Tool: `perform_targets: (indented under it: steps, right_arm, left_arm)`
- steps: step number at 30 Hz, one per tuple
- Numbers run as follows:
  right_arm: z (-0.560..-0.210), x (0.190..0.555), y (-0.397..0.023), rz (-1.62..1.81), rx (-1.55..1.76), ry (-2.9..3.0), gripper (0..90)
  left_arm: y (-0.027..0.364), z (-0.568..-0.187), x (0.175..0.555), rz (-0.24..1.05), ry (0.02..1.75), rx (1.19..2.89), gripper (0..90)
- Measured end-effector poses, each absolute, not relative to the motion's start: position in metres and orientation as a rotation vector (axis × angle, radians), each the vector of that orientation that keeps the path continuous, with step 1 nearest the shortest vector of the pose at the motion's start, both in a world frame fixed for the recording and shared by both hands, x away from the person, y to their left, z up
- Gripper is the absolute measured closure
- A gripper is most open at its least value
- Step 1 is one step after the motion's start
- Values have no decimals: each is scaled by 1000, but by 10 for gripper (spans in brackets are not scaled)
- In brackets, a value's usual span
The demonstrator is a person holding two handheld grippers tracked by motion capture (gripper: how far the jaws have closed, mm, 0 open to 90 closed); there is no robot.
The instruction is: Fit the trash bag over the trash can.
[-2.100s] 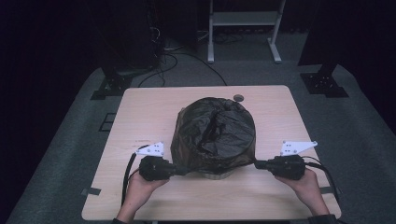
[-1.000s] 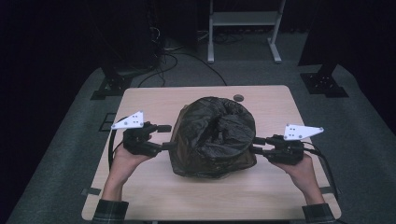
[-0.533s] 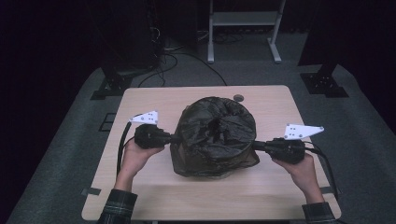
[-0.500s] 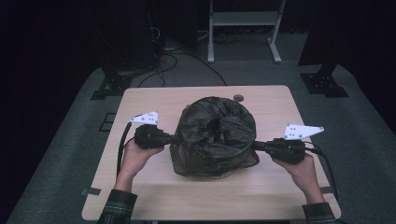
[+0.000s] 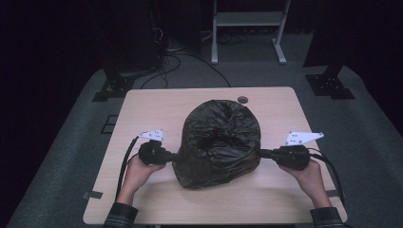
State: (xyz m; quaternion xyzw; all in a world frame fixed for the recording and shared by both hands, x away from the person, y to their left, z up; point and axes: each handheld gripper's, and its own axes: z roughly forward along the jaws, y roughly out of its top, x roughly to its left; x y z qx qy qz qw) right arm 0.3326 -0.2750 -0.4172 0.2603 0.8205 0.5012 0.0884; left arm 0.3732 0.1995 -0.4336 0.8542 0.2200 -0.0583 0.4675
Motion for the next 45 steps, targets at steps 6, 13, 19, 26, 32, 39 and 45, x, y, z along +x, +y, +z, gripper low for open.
perform_targets:
  steps: [6,13,19,26,32,39,45]
  right_arm:
    - [-422,333,-274,1456,784,2461,900]
    - [-421,333,-276,1474,777,2440,733]
    - [-411,332,-280,1539,773,2408,483]
    - [-395,337,-279,1677,688,2414,142]
    - [-379,344,-277,1664,653,2389,0]
    - [-372,355,-273,1657,568,2415,0]
    - [-373,363,-267,1675,522,2432,0]
  left_arm:
    - [208,-432,370,-144,562,2103,897]
    - [217,-426,367,-92,595,2066,764]
    - [225,-402,362,-43,561,2011,600]
    - [231,-366,353,23,504,1957,447]
    - [226,-342,354,57,484,1926,284]
    - [213,-315,358,139,483,1913,38]
    - [191,-290,366,164,422,1911,0]
